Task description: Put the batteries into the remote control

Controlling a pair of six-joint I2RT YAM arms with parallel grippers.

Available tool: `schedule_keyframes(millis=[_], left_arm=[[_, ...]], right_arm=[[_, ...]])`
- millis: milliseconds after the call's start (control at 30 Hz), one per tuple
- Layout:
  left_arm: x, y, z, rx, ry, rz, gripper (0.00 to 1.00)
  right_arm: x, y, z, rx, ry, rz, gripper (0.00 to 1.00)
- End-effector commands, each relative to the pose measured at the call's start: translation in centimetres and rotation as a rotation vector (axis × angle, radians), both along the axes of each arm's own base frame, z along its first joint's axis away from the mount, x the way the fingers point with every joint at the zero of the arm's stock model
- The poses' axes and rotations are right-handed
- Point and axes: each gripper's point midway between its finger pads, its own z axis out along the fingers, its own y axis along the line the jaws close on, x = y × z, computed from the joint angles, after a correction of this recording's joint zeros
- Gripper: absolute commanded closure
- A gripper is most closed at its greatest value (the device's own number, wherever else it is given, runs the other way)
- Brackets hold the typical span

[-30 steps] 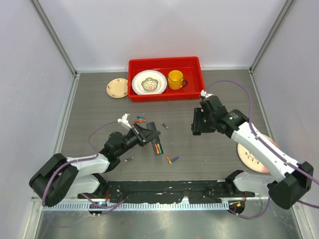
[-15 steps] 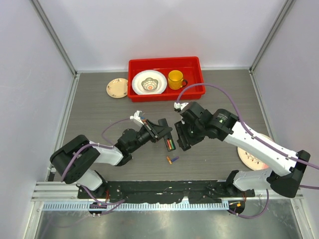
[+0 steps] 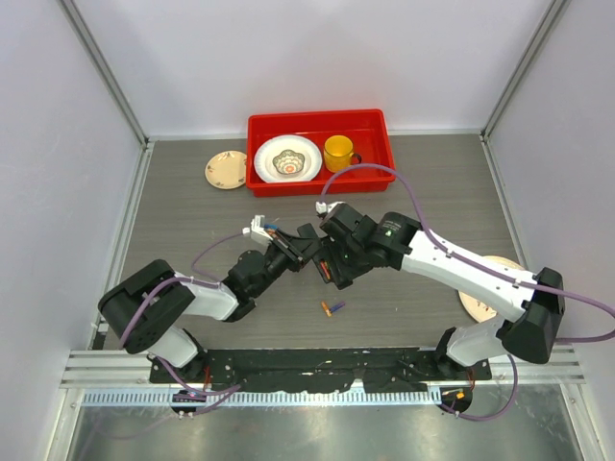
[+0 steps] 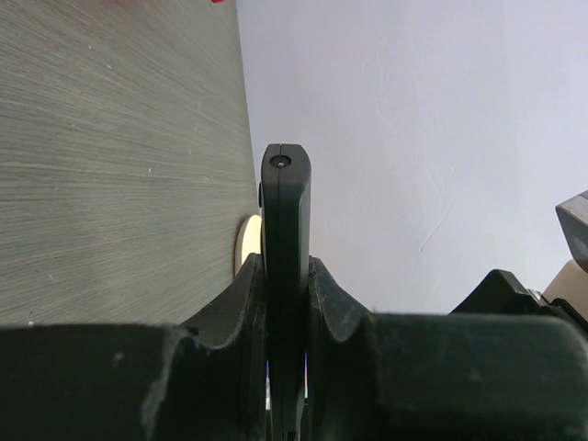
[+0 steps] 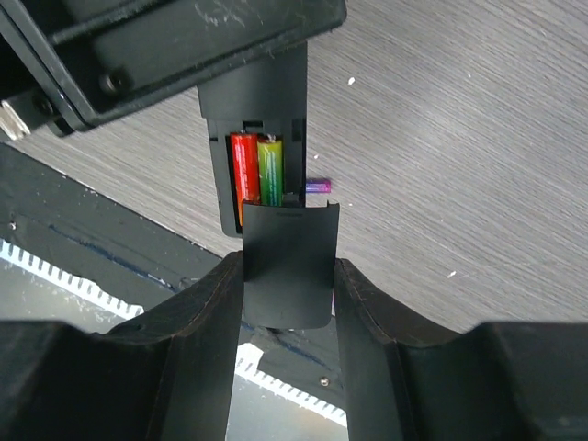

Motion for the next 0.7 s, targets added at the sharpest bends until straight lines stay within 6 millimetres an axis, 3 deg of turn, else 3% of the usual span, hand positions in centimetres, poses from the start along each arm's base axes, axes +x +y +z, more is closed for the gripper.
schedule_keyframes(millis=[0,667], left_arm=[[0.2,0.6,1.9,-0.044,-0.053,0.039,1.00],[-0.6,-0.1,2.5,-0.086,-0.071,-0.010,1.00]], right_arm=[[1.7,2.1,1.9,0.078,-0.075,-0.023,0.99],[2.3,3.1,0.5,0.070,-0.063,-0.018,0.99]])
